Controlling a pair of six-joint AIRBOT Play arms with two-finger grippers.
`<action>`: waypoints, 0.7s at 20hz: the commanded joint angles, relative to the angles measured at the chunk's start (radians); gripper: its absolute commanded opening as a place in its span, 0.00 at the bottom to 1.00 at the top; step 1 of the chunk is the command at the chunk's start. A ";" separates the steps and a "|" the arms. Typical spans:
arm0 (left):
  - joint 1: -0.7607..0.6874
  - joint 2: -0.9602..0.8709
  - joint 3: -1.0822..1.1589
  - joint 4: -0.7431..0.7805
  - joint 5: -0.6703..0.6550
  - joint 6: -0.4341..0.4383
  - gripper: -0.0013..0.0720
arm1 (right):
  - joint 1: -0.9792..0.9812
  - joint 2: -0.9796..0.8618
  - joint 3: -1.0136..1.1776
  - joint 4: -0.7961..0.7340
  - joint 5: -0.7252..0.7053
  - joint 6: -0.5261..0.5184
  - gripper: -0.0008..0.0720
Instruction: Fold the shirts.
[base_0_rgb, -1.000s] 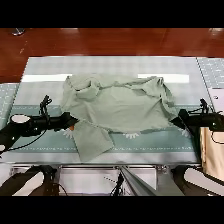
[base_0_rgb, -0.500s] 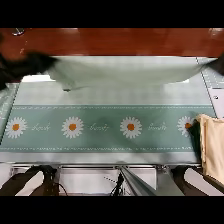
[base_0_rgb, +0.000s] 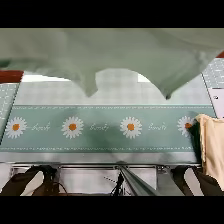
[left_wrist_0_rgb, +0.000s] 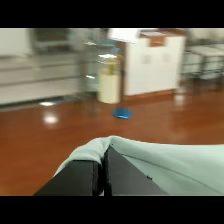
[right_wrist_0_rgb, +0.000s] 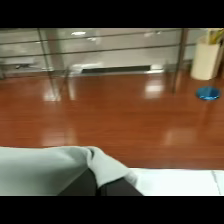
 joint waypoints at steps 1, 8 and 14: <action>-0.001 0.156 0.007 0.279 -0.117 -0.053 0.05 | 0.000 0.158 0.027 -0.135 0.095 0.060 0.04; -0.084 0.374 -0.337 0.476 -0.130 -0.073 0.05 | 0.000 0.232 -0.019 -0.196 0.160 0.091 0.04; -0.080 0.263 -0.764 0.379 -0.004 -0.090 0.05 | 0.000 0.185 -0.509 -0.036 0.100 0.023 0.04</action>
